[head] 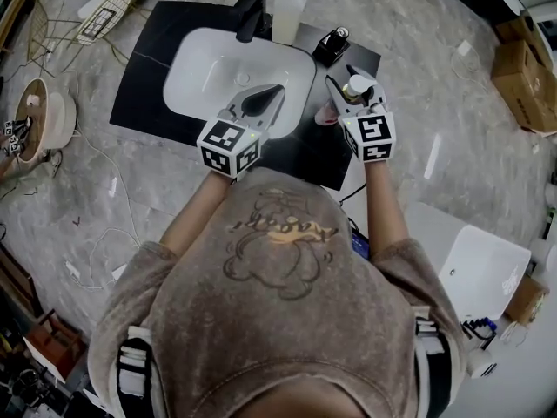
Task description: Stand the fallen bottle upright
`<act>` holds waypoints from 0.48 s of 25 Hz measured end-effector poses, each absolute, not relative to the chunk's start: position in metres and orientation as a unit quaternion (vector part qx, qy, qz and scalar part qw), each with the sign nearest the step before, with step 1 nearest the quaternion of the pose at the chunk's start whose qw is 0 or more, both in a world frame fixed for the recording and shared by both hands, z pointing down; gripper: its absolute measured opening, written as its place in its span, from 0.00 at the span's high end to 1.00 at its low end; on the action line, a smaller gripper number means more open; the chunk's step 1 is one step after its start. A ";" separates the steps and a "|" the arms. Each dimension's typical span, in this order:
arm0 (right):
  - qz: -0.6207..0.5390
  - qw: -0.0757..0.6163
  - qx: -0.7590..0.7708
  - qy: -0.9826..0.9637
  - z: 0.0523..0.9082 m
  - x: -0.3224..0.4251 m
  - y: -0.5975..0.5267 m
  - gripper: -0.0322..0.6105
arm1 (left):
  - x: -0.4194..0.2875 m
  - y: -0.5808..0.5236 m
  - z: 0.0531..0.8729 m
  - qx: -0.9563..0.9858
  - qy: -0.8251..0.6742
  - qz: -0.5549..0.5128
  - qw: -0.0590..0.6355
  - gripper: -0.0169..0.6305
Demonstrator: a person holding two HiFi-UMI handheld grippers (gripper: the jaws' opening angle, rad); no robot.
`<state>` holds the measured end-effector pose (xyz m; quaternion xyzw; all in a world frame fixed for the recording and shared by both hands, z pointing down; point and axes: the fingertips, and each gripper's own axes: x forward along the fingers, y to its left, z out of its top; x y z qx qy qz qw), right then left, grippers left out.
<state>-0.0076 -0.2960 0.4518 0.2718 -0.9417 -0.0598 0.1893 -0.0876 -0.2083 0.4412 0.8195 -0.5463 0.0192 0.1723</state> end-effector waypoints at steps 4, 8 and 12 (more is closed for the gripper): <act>-0.063 0.188 0.273 -0.941 0.452 -0.004 -0.287 0.63 | -0.077 -0.209 0.442 0.826 -0.536 0.021 0.174 0.95; -0.067 0.186 0.273 -0.942 0.452 -0.001 -0.279 0.63 | -0.066 -0.208 0.442 0.833 -0.525 0.023 0.174 0.95; -0.063 0.186 0.272 -0.942 0.453 0.002 -0.274 0.62 | -0.057 -0.207 0.442 0.838 -0.516 0.027 0.173 0.95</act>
